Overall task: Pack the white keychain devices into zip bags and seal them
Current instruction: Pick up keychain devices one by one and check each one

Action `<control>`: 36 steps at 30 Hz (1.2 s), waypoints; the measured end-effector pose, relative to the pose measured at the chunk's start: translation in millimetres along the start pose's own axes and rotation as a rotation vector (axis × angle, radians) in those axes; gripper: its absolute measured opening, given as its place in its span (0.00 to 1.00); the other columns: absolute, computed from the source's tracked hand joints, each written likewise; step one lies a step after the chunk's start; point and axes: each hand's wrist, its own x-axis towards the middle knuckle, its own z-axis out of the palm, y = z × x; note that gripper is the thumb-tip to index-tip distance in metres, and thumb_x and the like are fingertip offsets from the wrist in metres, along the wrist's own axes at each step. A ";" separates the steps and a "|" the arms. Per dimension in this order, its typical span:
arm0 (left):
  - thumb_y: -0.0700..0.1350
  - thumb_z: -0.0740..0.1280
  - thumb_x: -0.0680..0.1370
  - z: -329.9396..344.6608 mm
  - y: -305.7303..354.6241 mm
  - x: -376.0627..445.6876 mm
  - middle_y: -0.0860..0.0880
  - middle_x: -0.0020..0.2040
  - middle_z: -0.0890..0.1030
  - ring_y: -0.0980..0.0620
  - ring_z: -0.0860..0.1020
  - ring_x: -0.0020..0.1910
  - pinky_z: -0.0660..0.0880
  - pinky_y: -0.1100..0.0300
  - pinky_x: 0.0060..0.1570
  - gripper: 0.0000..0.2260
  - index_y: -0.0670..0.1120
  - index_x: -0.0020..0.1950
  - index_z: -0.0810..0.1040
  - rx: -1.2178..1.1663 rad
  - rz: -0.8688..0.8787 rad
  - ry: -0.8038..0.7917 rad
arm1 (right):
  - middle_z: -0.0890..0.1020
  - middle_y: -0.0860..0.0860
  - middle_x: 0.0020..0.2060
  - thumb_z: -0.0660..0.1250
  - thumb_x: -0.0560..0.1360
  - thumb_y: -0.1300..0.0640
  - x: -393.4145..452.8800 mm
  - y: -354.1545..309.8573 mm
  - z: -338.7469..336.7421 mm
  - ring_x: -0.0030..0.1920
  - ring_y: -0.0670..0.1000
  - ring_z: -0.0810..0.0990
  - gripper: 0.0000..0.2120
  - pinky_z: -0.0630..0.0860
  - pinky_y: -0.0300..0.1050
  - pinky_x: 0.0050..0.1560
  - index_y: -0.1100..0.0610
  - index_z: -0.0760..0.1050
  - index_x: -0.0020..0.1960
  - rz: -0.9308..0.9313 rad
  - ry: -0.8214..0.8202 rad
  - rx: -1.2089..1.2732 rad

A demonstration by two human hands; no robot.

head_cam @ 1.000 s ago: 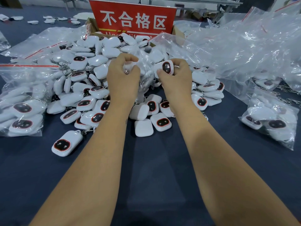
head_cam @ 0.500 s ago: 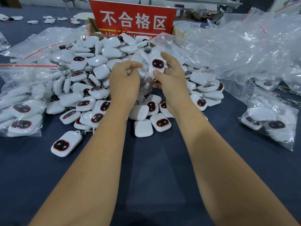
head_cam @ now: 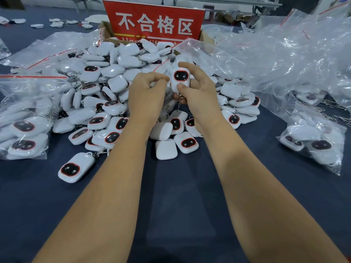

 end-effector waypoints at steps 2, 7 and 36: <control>0.43 0.64 0.76 -0.8 0.5 -0.5 0.51 0.55 0.80 0.58 0.75 0.51 0.70 0.64 0.50 0.10 0.58 0.43 0.81 -0.015 0.000 -0.010 | 0.83 0.56 0.43 0.61 0.77 0.72 0.2 1.2 0.0 0.39 0.49 0.79 0.21 0.76 0.37 0.36 0.52 0.76 0.63 0.001 0.000 -0.013; 0.46 0.67 0.76 -1.1 1.7 -1.8 0.52 0.58 0.80 0.57 0.76 0.57 0.72 0.62 0.57 0.07 0.55 0.51 0.83 -0.054 -0.014 -0.038 | 0.82 0.54 0.42 0.63 0.77 0.69 0.4 1.4 0.0 0.40 0.48 0.81 0.19 0.79 0.41 0.40 0.50 0.76 0.62 -0.003 -0.021 -0.039; 0.50 0.68 0.77 -1.3 8.1 -7.7 0.57 0.55 0.78 0.53 0.78 0.56 0.76 0.47 0.59 0.04 0.57 0.50 0.83 0.023 0.075 -0.125 | 0.83 0.54 0.45 0.61 0.76 0.67 0.6 0.4 2.1 0.45 0.51 0.81 0.11 0.80 0.49 0.39 0.57 0.80 0.49 0.054 0.079 0.079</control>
